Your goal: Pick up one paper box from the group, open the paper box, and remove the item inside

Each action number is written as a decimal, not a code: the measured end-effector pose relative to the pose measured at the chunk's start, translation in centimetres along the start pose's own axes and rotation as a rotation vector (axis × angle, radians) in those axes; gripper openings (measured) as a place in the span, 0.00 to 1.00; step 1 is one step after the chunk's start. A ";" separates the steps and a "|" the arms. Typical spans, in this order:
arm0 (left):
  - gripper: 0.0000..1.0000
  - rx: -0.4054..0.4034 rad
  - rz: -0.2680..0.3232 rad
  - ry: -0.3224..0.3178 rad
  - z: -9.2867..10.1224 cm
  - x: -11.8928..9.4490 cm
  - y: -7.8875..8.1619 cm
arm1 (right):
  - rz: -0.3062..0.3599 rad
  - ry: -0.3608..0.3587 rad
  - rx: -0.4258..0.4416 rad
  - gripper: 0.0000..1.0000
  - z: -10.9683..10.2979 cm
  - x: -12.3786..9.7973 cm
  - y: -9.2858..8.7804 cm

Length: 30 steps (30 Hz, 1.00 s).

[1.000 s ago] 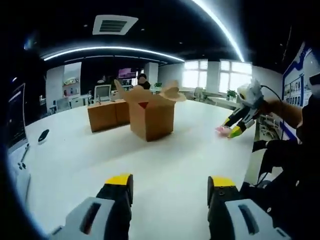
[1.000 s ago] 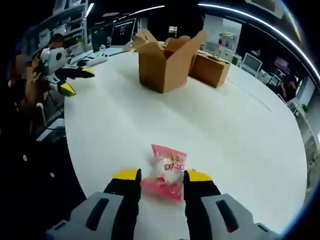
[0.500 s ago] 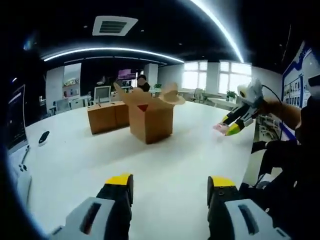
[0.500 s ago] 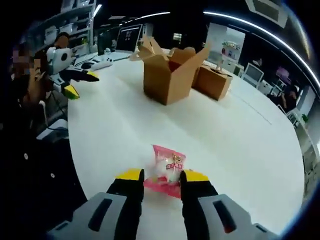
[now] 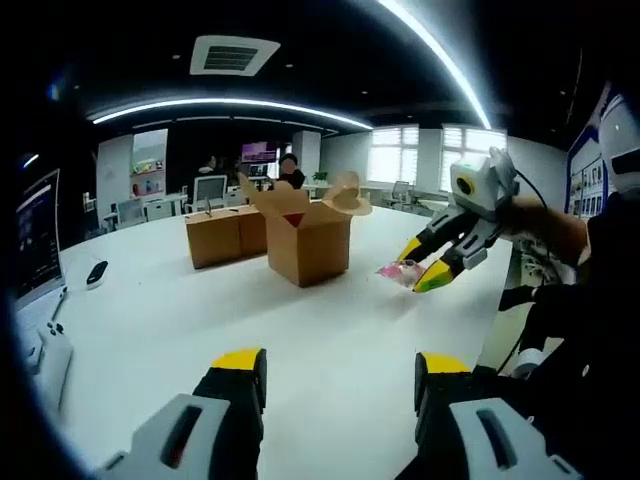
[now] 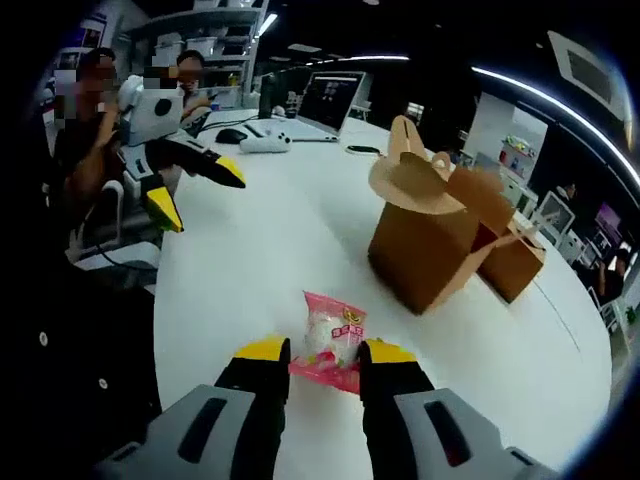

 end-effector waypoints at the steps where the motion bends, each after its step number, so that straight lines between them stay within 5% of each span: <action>1: 0.60 0.000 0.000 0.001 0.0 0.0 0.0 | 0.001 0.005 -0.004 0.29 -0.1 0.2 0.1; 5: 0.60 0.000 -0.009 0.015 -0.6 -0.8 -0.4 | -0.011 0.118 -0.102 0.27 -0.7 2.0 0.6; 11: 0.60 -0.012 -0.003 0.029 -0.9 -1.3 -0.5 | -0.021 0.148 -0.089 0.25 -0.8 2.8 0.4; 19: 0.60 -0.018 -0.003 0.020 -0.9 -1.0 -0.6 | -0.007 0.164 -0.135 0.28 -0.9 2.7 -0.1; 30: 0.60 -0.018 -0.004 0.005 -0.8 -0.6 -0.6 | 0.054 0.102 -0.068 0.39 -0.6 0.2 -0.3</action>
Point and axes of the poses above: the point that each gripper's makers call its tool centre point, and the gripper's own axes: x roughly forward along the fingers, z roughly to its right, y roughly out of its top, the point moved 8 cm from there along -x, roughly backward along the fingers, and after that the axes turned 12 degrees about z, right-handed, at the moved point
